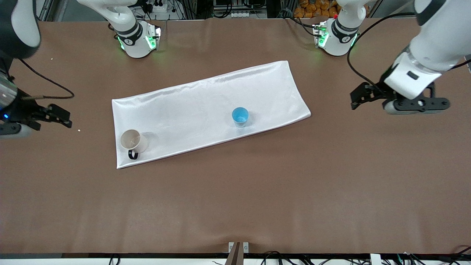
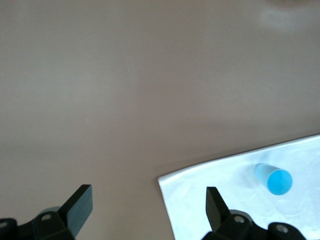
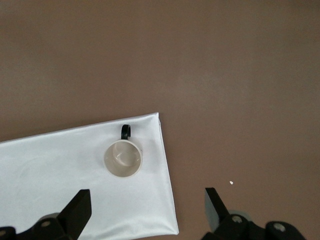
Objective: Place blue cup into white mug on table
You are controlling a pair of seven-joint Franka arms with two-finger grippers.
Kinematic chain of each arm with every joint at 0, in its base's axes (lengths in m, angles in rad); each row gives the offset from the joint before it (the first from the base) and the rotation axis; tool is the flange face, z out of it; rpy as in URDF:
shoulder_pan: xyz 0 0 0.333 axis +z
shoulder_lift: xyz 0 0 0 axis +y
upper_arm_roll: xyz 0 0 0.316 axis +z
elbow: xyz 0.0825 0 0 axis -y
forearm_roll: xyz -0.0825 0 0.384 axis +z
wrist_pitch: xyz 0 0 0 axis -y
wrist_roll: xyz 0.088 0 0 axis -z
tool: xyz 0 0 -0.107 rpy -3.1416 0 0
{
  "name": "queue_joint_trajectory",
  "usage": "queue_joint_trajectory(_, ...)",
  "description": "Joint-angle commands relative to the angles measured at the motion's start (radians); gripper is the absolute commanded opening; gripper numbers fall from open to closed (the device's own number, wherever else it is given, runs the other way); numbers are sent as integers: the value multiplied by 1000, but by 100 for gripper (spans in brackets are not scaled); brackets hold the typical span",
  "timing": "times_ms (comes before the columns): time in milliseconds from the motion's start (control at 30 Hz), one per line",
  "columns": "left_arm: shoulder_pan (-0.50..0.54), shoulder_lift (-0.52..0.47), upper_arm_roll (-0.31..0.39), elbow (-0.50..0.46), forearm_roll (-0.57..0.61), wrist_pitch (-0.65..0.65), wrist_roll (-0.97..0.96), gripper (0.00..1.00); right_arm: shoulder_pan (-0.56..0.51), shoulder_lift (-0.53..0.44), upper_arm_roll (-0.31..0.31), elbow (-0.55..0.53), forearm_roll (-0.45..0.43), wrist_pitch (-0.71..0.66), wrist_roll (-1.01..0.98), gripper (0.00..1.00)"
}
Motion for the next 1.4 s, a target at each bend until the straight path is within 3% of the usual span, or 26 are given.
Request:
queue_joint_trajectory(0,4,32,-56,6,-18,-1,-79,100,19,105,0,19,3,75,-1,100)
queue_joint_trajectory(267,-14,89,-128,5,-5,65,-205,100,53,246,2,19,5,200,-10,100)
queue_joint_trajectory(633,-157,162,-128,3,74,120,-398,100,88,376,2,16,5,289,-10,100)
queue_joint_trajectory(1100,-284,266,-128,-9,139,192,-562,100,95,452,2,-85,5,500,-2,100)
queue_joint_trajectory(1367,-315,276,-128,-87,146,295,-630,100,88,440,2,-159,6,525,4,100)
